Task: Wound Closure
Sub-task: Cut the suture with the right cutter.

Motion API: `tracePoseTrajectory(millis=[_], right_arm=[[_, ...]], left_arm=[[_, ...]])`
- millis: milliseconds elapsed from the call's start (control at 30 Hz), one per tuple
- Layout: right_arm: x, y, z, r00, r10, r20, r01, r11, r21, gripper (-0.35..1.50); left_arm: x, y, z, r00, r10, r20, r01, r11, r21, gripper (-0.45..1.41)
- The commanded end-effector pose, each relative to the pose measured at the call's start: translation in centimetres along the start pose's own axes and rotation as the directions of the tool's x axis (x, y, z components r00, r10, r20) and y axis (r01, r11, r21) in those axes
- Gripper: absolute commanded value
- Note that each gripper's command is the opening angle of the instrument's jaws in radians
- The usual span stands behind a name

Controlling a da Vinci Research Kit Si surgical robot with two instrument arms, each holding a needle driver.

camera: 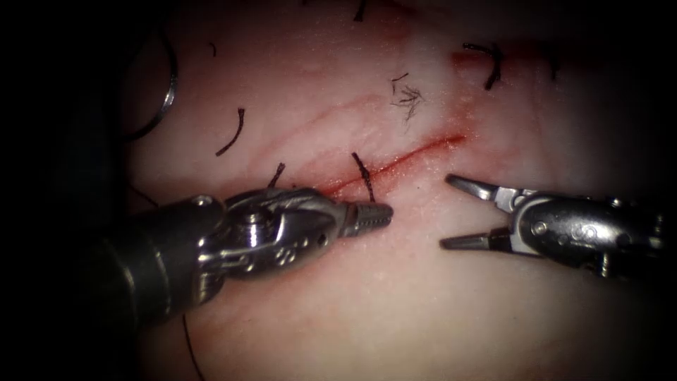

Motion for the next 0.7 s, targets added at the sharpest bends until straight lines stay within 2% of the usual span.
tracePoseTrajectory(millis=[33, 133, 200, 267, 400, 567, 700], right_arm=[[0.00, 0.02, 0.09, 1.000, -0.002, -0.002, 0.002, 1.000, -0.001, 1.26], [0.01, 0.01, 0.10, 1.000, -0.001, -0.007, 0.001, 1.000, -0.005, 1.25], [0.01, 0.00, 0.10, 1.000, -0.003, -0.013, 0.003, 1.000, 0.005, 1.16], [0.02, -0.01, 0.15, 1.000, -0.001, -0.020, 0.001, 1.000, -0.006, 1.16], [0.10, 0.01, 0.36, 0.998, 0.006, -0.064, -0.007, 1.000, -0.013, 1.23], [0.17, 0.04, 0.67, 0.997, -0.014, -0.078, 0.011, 0.999, -0.032, 1.26], [0.19, 0.06, 0.74, 0.996, -0.017, -0.083, 0.013, 0.999, -0.045, 1.26]], left_arm=[[0.00, -0.07, 0.06, 1.000, -0.005, -0.002, 0.005, 1.000, 0.001, -0.35], [-0.02, -0.09, 0.06, 1.000, -0.022, -0.004, 0.022, 1.000, -0.002, -0.35], [-0.04, -0.11, 0.06, 0.999, -0.033, -0.006, 0.033, 0.999, -0.004, -0.35], [-0.08, -0.16, 0.01, 0.995, -0.089, -0.041, 0.090, 0.996, 0.012, -0.35], [-0.15, -0.13, -0.10, 0.993, -0.092, -0.078, 0.094, 0.995, 0.020, -0.35], [-0.20, -0.08, -0.25, 0.992, -0.084, -0.095, 0.085, 0.996, 0.002, -0.35], [-0.17, -0.09, -0.31, 0.991, -0.088, -0.099, 0.089, 0.996, -0.004, -0.35]])
